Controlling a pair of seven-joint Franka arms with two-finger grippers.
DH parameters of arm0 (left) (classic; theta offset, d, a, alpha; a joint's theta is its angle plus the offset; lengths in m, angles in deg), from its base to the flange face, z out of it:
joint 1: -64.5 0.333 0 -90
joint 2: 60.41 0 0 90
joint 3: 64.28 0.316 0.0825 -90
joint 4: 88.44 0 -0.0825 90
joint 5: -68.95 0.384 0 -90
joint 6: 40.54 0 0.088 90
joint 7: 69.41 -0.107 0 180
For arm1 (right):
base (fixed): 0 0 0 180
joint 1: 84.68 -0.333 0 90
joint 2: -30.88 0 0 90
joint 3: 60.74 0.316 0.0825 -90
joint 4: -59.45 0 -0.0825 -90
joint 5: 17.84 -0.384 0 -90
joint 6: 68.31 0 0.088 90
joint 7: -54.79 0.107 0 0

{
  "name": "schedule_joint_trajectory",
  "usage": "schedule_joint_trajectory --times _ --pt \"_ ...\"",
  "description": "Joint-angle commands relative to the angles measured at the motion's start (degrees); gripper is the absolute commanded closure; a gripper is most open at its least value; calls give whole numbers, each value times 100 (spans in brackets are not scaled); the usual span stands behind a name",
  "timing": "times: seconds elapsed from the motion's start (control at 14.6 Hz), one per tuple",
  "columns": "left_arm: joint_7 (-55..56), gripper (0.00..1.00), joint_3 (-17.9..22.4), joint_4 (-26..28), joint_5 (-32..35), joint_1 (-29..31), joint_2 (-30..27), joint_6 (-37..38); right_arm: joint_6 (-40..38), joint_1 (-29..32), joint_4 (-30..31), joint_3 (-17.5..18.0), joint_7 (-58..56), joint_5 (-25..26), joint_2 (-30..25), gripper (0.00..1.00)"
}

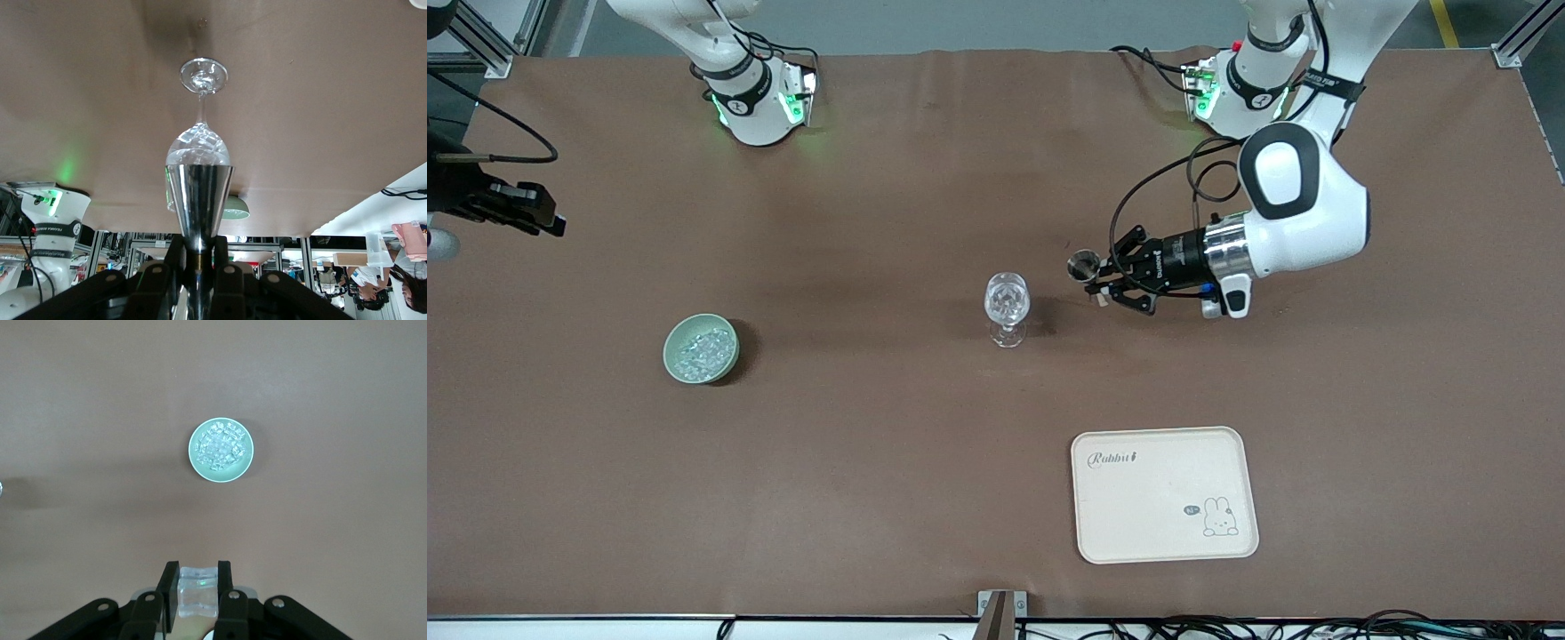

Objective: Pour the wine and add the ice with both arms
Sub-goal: 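Carry the jigger with the left gripper over the wine glass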

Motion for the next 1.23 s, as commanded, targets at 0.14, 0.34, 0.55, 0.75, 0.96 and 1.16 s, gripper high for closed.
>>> schedule_joint_trajectory --times 0.14,0.34,0.55,0.75,0.96,1.16 --pt "1102 100 -624 -908 1308 9 895 -746 -61 54 -32 -12 8 7 -54 100" --pt "1692 100 -686 -1286 2011 -96 1220 -746 -79 63 -24 -21 8 7 -97 100" --pt "1930 99 -791 -1436 2575 -96 1336 -694 -17 72 -15 -30 17 16 -124 100" --pt "1939 99 -914 -1445 3128 -88 1345 -466 -34 81 -15 -48 8 16 -133 100" --pt "1939 99 -914 -1682 3568 -96 1397 61 -52 81 -6 -48 8 16 -133 100" --pt "1948 99 -923 -1796 3745 -96 1406 132 -52 81 -6 -48 8 16 -133 100"
